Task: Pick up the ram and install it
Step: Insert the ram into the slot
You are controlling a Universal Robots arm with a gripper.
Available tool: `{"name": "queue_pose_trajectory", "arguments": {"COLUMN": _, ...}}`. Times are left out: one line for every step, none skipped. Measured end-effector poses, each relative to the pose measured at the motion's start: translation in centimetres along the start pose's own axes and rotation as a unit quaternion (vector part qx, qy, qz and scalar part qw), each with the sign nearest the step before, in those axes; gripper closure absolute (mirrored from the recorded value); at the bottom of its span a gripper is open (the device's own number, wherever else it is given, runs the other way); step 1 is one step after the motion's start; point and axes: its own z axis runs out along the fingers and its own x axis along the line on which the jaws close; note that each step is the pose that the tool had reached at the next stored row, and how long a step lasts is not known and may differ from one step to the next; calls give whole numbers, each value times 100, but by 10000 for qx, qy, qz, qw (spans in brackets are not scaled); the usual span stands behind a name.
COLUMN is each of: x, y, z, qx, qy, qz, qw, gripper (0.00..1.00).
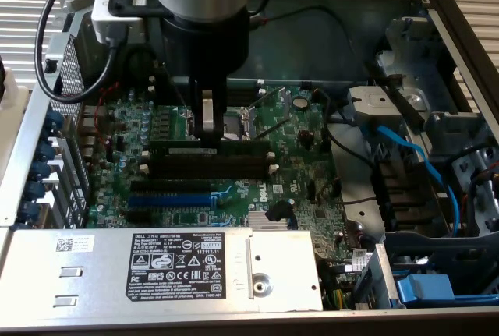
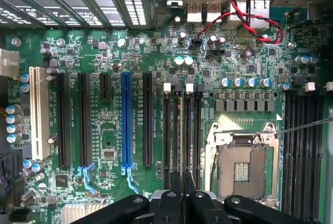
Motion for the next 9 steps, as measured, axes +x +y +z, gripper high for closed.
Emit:
{"name": "queue_pose_trajectory", "arguments": {"x": 4, "y": 0, "z": 0, "qx": -1, "qy": -1, "qz": 0, "qw": 10000, "gripper": 88}}
{"name": "queue_pose_trajectory", "arguments": {"x": 10, "y": 0, "z": -1, "qx": -2, "qy": 0, "qz": 0, "qw": 10000, "gripper": 88}}
{"name": "queue_pose_trajectory", "arguments": {"x": 15, "y": 0, "z": -1, "qx": -2, "qy": -1, "qz": 0, "qw": 10000, "gripper": 88}}
{"name": "queue_pose_trajectory", "arguments": {"x": 22, "y": -1, "z": -3, "qx": -2, "qy": -1, "qz": 0, "qw": 10000, "gripper": 88}}
{"name": "queue_pose_trajectory", "arguments": {"x": 33, "y": -1, "z": -5, "qx": -2, "qy": 0, "qz": 0, "qw": 10000, "gripper": 88}}
{"name": "queue_pose_trajectory", "arguments": {"x": 40, "y": -1, "z": -5, "qx": -2, "qy": 0, "qz": 0, "qw": 10000, "gripper": 88}}
{"name": "queue_pose_trajectory", "arguments": {"x": 48, "y": -1, "z": -5, "qx": -2, "qy": -1, "qz": 0, "qw": 10000, "gripper": 88}}
{"name": "queue_pose_trajectory", "arguments": {"x": 52, "y": -1, "z": -6, "qx": -2, "qy": 0, "qz": 0, "qw": 10000, "gripper": 88}}
{"name": "queue_pose_trajectory", "arguments": {"x": 54, "y": -2, "z": -5, "qx": -2, "qy": -1, "qz": 1, "qw": 10000, "gripper": 88}}
